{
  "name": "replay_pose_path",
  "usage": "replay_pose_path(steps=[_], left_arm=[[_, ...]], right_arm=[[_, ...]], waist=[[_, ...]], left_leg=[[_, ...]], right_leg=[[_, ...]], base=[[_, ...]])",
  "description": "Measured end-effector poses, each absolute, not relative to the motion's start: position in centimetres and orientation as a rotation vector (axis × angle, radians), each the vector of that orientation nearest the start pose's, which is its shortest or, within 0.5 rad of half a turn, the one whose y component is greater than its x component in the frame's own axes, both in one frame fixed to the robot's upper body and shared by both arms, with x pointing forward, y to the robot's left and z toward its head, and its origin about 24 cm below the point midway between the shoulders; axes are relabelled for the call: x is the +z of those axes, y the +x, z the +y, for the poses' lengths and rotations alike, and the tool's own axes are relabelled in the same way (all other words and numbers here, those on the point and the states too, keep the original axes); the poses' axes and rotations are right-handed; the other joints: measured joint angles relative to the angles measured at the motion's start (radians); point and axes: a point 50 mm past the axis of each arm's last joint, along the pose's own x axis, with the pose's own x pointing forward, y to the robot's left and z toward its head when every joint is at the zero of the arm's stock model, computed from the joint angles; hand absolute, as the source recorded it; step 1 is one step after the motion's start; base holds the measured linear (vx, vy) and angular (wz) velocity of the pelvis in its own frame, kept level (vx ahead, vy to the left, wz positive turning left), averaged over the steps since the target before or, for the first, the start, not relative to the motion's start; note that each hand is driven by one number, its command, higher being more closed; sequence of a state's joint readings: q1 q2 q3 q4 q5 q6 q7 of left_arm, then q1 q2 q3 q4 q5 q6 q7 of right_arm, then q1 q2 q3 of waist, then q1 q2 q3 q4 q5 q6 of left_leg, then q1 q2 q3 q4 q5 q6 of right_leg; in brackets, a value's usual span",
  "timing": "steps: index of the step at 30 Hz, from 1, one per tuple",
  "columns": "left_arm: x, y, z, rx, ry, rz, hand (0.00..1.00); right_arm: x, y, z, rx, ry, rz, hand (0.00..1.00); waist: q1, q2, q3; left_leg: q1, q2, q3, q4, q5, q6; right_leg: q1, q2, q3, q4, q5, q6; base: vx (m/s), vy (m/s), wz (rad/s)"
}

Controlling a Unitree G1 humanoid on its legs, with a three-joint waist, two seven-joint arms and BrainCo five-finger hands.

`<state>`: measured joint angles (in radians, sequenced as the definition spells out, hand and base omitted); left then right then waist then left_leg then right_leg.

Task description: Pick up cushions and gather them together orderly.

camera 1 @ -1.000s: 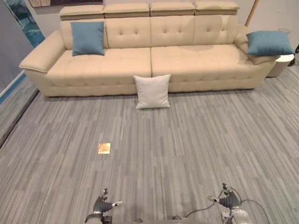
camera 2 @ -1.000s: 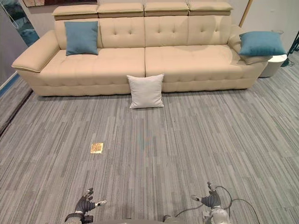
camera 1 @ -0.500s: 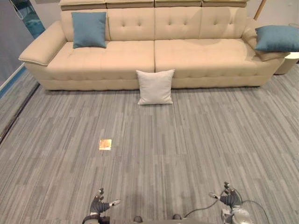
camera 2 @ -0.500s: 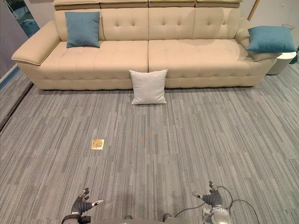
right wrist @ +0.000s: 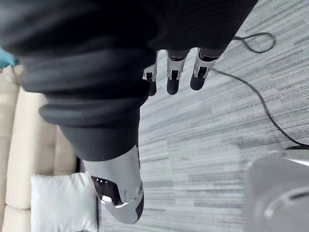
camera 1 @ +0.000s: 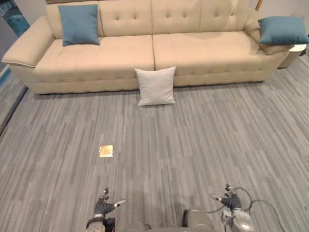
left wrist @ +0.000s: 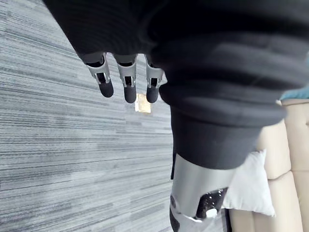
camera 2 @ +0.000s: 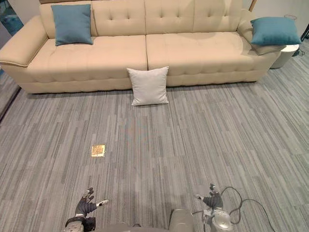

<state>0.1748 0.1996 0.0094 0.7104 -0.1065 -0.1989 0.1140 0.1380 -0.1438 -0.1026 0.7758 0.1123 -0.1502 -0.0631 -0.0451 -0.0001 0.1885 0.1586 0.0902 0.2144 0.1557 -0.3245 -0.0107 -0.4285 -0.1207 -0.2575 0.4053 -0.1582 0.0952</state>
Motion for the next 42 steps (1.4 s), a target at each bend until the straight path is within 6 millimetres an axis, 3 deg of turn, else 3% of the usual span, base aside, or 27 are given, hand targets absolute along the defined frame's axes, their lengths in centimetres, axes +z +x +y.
replay_pose_path(steps=[2,3,4,6,8,9,11,13,15,16,17,18,19,20,23,25,26,27,29,32,33,35,36,37,39,40,42], left_arm=[[-11.2,14.3,22.8,0.248,0.128,0.667,0.0],[-11.5,14.3,22.5,0.245,0.12,0.676,0.0],[-11.6,14.2,22.2,0.244,0.113,0.683,0.0],[-12.1,13.8,21.7,0.234,0.102,0.708,0.0],[-12.5,13.6,21.0,0.232,0.083,0.726,0.0],[-12.6,13.3,20.8,0.233,0.076,0.731,0.0],[-12.6,13.3,20.8,0.235,0.074,0.731,0.0],[-12.5,13.3,20.8,0.236,0.074,0.726,0.0],[-12.4,13.4,20.8,0.235,0.072,0.721,0.0],[-12.5,13.3,20.6,0.235,0.068,0.724,0.0],[-12.5,13.3,20.6,0.234,0.067,0.724,0.0],[-12.6,12.9,20.5,0.238,0.06,0.732,0.0],[-12.7,12.6,20.7,0.247,0.061,0.742,0.0],[-12.6,12.9,20.9,0.254,0.066,0.732,0.0],[-12.3,13.6,20.8,0.25,0.059,0.71,0.0],[-12.5,13.3,21.1,0.255,0.068,0.724,0.0],[-12.6,13.1,21.2,0.249,0.079,0.737,0.0],[-12.8,12.8,21.3,0.248,0.085,0.751,0.0],[-13.0,12.4,21.2,0.251,0.088,0.766,0.0],[-12.9,12.6,21.4,0.261,0.096,0.762,0.0],[-12.8,12.8,21.4,0.261,0.097,0.759,0.0],[-12.8,12.6,21.7,0.258,0.107,0.764,0.0],[-13.1,12.3,21.6,0.251,0.111,0.781,0.0],[-13.5,12.2,20.7,0.244,0.089,0.799,0.0],[-13.5,12.2,20.4,0.234,0.09,0.799,0.0],[-13.5,12.4,20.2,0.23,0.084,0.795,0.0],[-13.5,12.5,19.7,0.23,0.064,0.794,0.0]], right_arm=[[-12.2,13.3,-23.0,-0.297,-0.036,0.747,0.0],[-12.2,13.3,-23.0,-0.295,-0.037,0.747,0.0],[-12.2,13.3,-23.0,-0.295,-0.038,0.746,0.0],[-11.9,14.2,-23.0,-0.288,-0.04,0.721,0.0],[-11.5,14.5,-23.6,-0.288,-0.059,0.708,0.0],[-11.4,14.6,-23.9,-0.291,-0.068,0.704,0.0],[-11.3,14.8,-23.9,-0.295,-0.065,0.694,0.0],[-11.1,15.2,-23.9,-0.299,-0.058,0.674,0.0],[-10.7,16.0,-23.9,-0.302,-0.056,0.647,0.0],[-10.5,16.4,-23.9,-0.312,-0.055,0.635,0.0],[-10.5,16.4,-24.0,-0.314,-0.056,0.634,0.0],[-10.6,16.1,-24.2,-0.321,-0.064,0.64,0.0],[-11.0,16.1,-23.4,-0.312,-0.048,0.654,0.0],[-11.0,16.1,-23.0,-0.304,-0.04,0.654,0.0],[-11.1,15.9,-23.2,-0.307,-0.052,0.658,0.0],[-11.4,15.7,-22.8,-0.297,-0.048,0.673,0.0],[-11.5,15.6,-22.4,-0.287,-0.042,0.678,0.0],[-11.7,15.4,-22.1,-0.266,-0.05,0.691,0.0],[-11.9,15.2,-21.6,-0.239,-0.061,0.703,0.0],[-11.8,15.5,-21.0,-0.192,-0.092,0.698,0.0],[-11.8,15.6,-21.1,-0.194,-0.096,0.695,0.0],[-11.9,14.9,-21.5,-0.203,-0.102,0.709,0.0],[-12.4,13.4,-22.0,-0.219,-0.109,0.749,0.0],[-12.4,13.3,-22.7,-0.229,-0.127,0.763,0.0],[-12.1,13.6,-22.9,-0.241,-0.122,0.742,0.0],[-11.9,13.7,-23.0,-0.242,-0.122,0.733,0.0],[-11.8,13.7,-22.7,-0.236,-0.119,0.725,0.0]], waist=[[-0.02,-0.006,0.004],[-0.036,-0.002,0.005],[-0.043,0.0,0.005],[-0.048,0.018,0.012],[-0.041,0.047,0.031],[-0.017,0.054,0.047],[0.004,0.045,0.053],[0.014,0.03,0.06],[0.035,0.025,0.068],[0.046,0.019,0.072],[0.048,0.019,0.072],[0.064,0.039,0.068],[0.074,0.02,0.066],[0.069,-0.003,0.058],[0.061,-0.025,0.057],[0.059,-0.039,0.055],[0.055,-0.045,0.055],[0.053,-0.043,0.056],[0.044,-0.038,0.054],[0.024,-0.022,0.056],[0.01,-0.022,0.057],[0.002,-0.038,0.048],[0.003,-0.054,0.041],[0.008,-0.009,0.033],[0.0,0.011,0.025],[0.0,0.022,0.031],[0.009,0.031,0.037]], left_leg=[[0.068,0.007,-0.021,-0.057,-0.009,-0.034],[0.095,0.021,-0.039,-0.047,-0.025,-0.062],[0.098,0.034,-0.05,-0.029,-0.025,-0.077],[0.042,0.064,-0.059,0.171,0.036,-0.165],[-0.073,0.11,-0.057,0.495,0.237,-0.173],[-0.175,0.178,-0.03,0.753,0.227,-0.145],[-0.262,0.199,0.005,0.882,0.166,-0.092],[-0.393,0.191,0.06,0.861,0.139,-0.054],[-0.5,0.163,0.087,0.712,0.132,-0.042],[-0.533,0.102,0.074,0.447,0.151,-0.063],[-0.532,0.094,0.071,0.406,0.157,-0.066],[-0.527,0.046,0.023,0.1,0.314,-0.071],[-0.506,0.023,0.013,0.113,0.392,0.024],[-0.514,0.006,0.017,0.121,0.364,0.016],[-0.512,-0.025,0.025,0.252,0.24,0.071],[-0.433,-0.048,0.048,0.273,0.158,0.083],[-0.364,-0.067,0.05,0.268,0.115,0.092],[-0.286,-0.076,0.052,0.247,0.086,0.095],[-0.187,-0.075,0.055,0.191,0.066,0.089],[-0.07,-0.052,0.053,0.114,0.068,0.086],[-0.044,-0.043,0.045,0.098,0.066,0.082],[0.002,-0.047,0.031,0.078,0.048,0.018],[0.035,-0.056,0.006,0.082,0.02,-0.026],[0.039,-0.012,-0.014,0.108,0.015,-0.056],[-0.015,0.022,-0.048,0.258,0.034,-0.09],[-0.071,0.055,-0.061,0.4,0.062,-0.131],[-0.187,0.138,-0.074,0.69,0.107,-0.143]], right_leg=[[-0.028,0.011,-0.002,-0.116,0.093,-0.014],[-0.033,0.014,0.025,-0.063,0.186,-0.068],[-0.04,0.013,0.024,-0.01,0.199,-0.11],[-0.036,0.002,0.003,0.128,0.065,-0.122],[0.08,0.015,-0.015,0.078,0.01,-0.128],[0.209,0.046,-0.013,-0.013,0.006,-0.133],[0.332,0.054,-0.009,-0.096,0.002,-0.138],[0.465,0.05,-0.005,-0.212,-0.001,-0.133],[0.534,0.045,0.013,-0.281,-0.016,-0.109],[0.583,0.031,0.017,-0.307,-0.031,-0.084],[0.587,0.03,0.018,-0.31,-0.035,-0.078],[0.646,0.038,0.037,-0.337,-0.078,-0.033],[0.68,0.02,0.06,-0.34,-0.097,-0.02],[0.679,0.004,0.063,-0.337,-0.091,-0.029],[0.614,-0.059,0.119,-0.105,-0.074,-0.007],[0.504,-0.114,0.177,0.237,0.003,0.126],[0.411,-0.145,0.201,0.475,0.038,0.148],[0.339,-0.162,0.188,0.634,-0.006,0.081],[0.265,-0.158,0.142,0.675,-0.055,0.016],[0.142,-0.071,0.06,0.374,-0.115,-0.032],[0.11,-0.032,0.061,0.193,-0.092,-0.039],[0.113,0.019,0.089,-0.117,0.083,-0.046],[0.114,0.029,0.134,-0.122,0.256,-0.111],[0.103,0.047,0.12,-0.052,0.211,-0.121],[0.125,0.058,0.091,-0.034,0.132,-0.128],[0.162,0.073,0.078,-0.047,0.108,-0.134],[0.259,0.108,0.063,-0.098,0.086,-0.148]], base=[[0.59,-0.117,0.53],[0.63,-0.158,0.64],[0.61,-0.203,0.5],[0.7,-0.282,0.23],[0.74,-0.278,0.08],[0.65,-0.204,-0.09],[0.54,-0.122,-0.13],[0.59,-0.052,-0.09],[0.56,0.05,-0.3],[0.53,0.128,-0.27],[0.65,0.224,-0.44],[0.57,0.233,-0.46],[0.56,0.237,-0.33],[0.56,0.205,0.05],[0.51,0.205,0.11],[0.52,0.204,-0.14],[0.52,0.14,-0.1],[0.53,0.112,-0.08],[0.49,0.05,-0.05],[0.53,-0.045,0.16],[0.59,-0.143,0.49],[0.55,-0.155,0.56],[0.49,-0.142,0.31],[0.48,-0.168,0.32],[0.4,-0.17,0.28],[0.5,-0.251,0.34],[0.42,-0.206,0.09]])
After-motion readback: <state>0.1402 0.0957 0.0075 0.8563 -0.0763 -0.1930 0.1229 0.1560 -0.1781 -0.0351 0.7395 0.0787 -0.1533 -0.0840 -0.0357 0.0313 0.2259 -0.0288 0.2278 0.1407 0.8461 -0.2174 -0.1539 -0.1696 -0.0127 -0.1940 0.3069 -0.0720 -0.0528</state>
